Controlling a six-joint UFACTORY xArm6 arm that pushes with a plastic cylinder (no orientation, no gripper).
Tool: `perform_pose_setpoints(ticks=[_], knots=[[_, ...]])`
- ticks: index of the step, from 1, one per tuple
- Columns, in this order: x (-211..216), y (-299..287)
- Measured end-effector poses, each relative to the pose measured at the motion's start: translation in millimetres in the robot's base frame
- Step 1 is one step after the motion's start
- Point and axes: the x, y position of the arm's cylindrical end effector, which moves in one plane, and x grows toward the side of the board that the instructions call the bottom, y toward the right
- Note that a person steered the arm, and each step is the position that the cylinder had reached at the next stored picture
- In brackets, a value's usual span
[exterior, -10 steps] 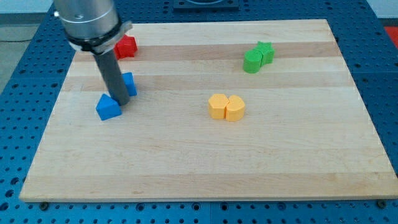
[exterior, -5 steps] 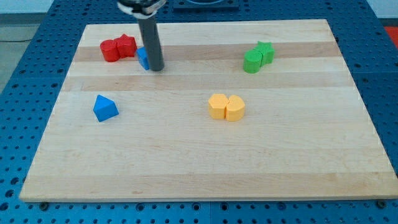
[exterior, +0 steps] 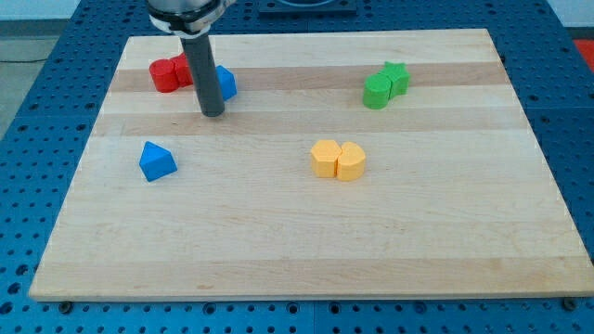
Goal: Push the blue cube to the top left corner
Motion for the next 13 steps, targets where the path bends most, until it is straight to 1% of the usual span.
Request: perform_pose_setpoints(ticks=[1,3,5,7,8,9,10,11,12,13], knots=[[-23,2],[-69,34],[-72,78],[-118,77],[-122,67],[-121,80],[-104,79],[-95,49],[-97,21],[-109,8]])
